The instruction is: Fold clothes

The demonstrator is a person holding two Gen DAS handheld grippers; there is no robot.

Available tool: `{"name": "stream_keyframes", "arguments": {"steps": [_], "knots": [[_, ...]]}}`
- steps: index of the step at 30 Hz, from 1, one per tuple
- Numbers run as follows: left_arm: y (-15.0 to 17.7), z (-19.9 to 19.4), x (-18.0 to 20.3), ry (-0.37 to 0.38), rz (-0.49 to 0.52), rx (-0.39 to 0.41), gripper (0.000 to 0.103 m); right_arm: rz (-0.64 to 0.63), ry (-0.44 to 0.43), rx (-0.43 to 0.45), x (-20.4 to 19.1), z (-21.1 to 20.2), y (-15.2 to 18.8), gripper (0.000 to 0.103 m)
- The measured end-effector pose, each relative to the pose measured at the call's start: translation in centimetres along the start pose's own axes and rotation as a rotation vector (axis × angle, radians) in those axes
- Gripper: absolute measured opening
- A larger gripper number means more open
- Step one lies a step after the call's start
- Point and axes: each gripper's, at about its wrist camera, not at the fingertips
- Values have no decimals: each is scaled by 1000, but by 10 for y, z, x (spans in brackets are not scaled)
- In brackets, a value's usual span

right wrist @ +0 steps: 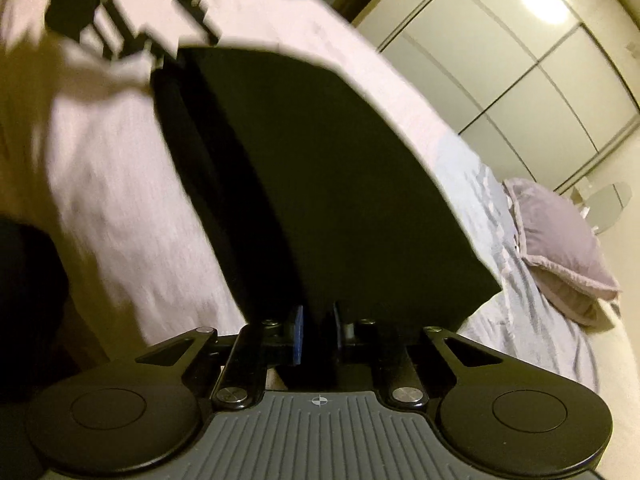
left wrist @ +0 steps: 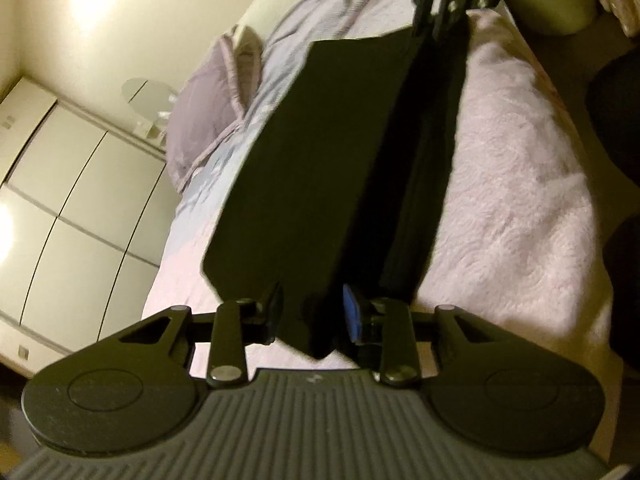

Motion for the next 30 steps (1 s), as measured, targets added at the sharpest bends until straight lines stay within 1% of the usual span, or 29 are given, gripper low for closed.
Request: {"name": "stream_keyframes", "arguments": {"steps": [2,5,6,9,11,13,16,18,19,20,22,24,26,28,30], "knots": [[-3,-7,-14,-12,-77,20,31,79,0,47,10,-11,-5,13],[-12,-4,-32,-29,-138,49,32,191,7,106,27,-22,-12,13],[-16,0,-39,-37,-152,56,32,223,10,109,36,-19,-16,13],[-27,20,-59,-55,-158,66,32,249,56,100,66,-8,-28,14],[-34,48,-77,-60,-168,39,32,277,85,81,92,2,-29,15],[-40,83,-93,-58,-181,2,32,357,88,42,125,24,-26,15],[-42,134,-112,-15,-219,-57,32,473,90,1,170,54,-19,15],[-39,162,-119,36,-245,-93,31,565,43,-30,198,78,-13,15],[-36,174,-121,69,-256,-113,29,603,12,-54,208,92,-8,15],[-32,184,-121,103,-282,-126,21,642,-19,-79,217,106,-3,15],[-21,192,-122,142,-351,-137,15,712,-86,-116,224,132,8,15],[-15,194,-122,140,-392,-131,13,741,-108,-122,223,145,13,15],[-13,193,-124,134,-421,-126,13,727,-98,-116,217,147,14,15],[-13,192,-126,130,-434,-130,13,736,-102,-108,219,138,16,15],[-16,188,-127,109,-417,-137,13,753,-80,-104,221,125,11,15]]}}
Point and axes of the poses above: each gripper's, at about its wrist camera, not at the fingertips, and z roughly the way its jaws point, x to its right, y to its underside, and after that the axes turned 6 degrees about -z, right-handed
